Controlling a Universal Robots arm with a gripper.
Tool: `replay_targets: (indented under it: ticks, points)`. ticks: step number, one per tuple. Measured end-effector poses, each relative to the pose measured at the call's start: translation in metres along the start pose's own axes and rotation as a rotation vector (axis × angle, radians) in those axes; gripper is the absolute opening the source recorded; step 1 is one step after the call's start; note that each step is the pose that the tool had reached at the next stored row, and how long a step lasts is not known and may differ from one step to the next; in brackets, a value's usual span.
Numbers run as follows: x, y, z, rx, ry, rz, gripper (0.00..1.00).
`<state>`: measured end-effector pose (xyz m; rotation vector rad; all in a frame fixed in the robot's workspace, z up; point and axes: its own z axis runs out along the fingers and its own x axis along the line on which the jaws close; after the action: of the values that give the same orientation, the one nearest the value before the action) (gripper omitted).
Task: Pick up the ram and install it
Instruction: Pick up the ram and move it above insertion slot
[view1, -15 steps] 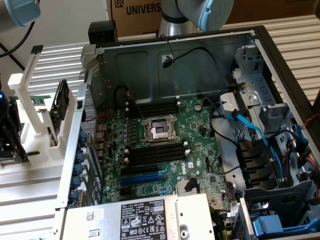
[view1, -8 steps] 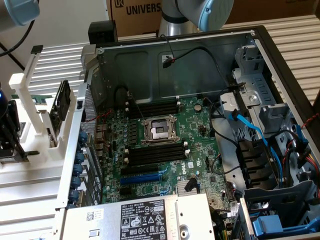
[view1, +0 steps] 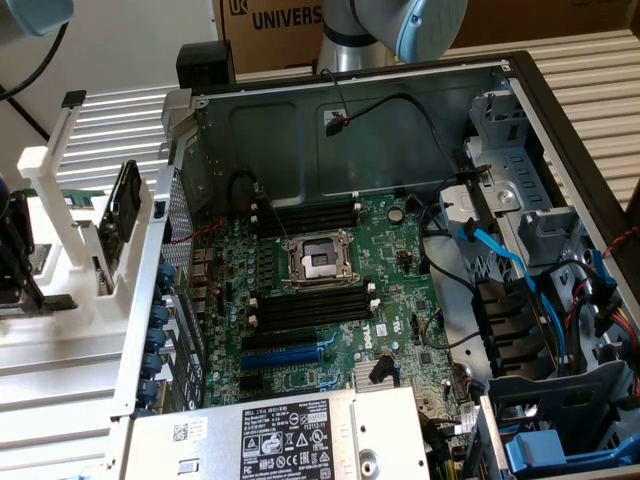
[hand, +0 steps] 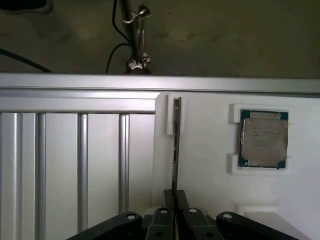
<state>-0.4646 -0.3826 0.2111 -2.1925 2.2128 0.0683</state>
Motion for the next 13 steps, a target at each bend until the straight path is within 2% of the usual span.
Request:
replay_targets:
  ticks: [7, 10, 11, 13]
  points:
    - [-0.003, 0.0015, -0.0160, 0.0000, 0.0177, 0.000, 0.14]
    - [-0.004, 0.0021, -0.0257, 0.0001, 0.0285, 0.000, 0.14]
    - [-0.004, 0.0025, -0.0319, 0.0002, 0.0360, 0.000, 0.14]
    - [-0.005, 0.0029, -0.0388, 0.0003, 0.0417, 0.000, 0.14]
